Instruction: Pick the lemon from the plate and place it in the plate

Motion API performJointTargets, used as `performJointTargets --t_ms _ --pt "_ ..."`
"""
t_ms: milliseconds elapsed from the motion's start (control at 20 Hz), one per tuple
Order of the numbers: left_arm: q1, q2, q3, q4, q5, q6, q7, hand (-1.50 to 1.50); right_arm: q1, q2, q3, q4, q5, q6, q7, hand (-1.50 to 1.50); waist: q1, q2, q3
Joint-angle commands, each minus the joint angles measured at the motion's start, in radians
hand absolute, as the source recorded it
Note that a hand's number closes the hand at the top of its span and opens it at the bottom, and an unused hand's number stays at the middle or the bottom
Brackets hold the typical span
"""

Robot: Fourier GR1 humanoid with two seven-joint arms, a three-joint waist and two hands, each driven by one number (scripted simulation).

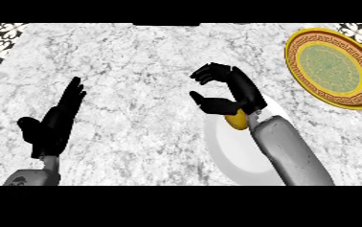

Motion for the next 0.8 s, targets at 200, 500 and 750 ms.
performJointTargets --t_ms 200,500,750 --pt "0.087 0.005 0.001 0.046 -0.024 -0.092 -0.152 0.00 0.222 0.120 0.118 -0.033 0.204 -0.202 -0.200 -1.50 -0.008 0.005 0.008" --pt "-0.001 -0.017 0.034 0.189 -0.039 -0.099 -0.185 0.00 0.339 -0.035 0.105 -0.322 0.312 -0.222 -0.046 -1.50 -0.025 0.004 0.008" --pt "0.046 0.007 0.040 0.117 -0.030 -0.130 -0.185 0.00 0.189 -0.174 0.036 -0.348 0.354 -0.075 0.206 -1.50 -0.011 0.003 0.007"
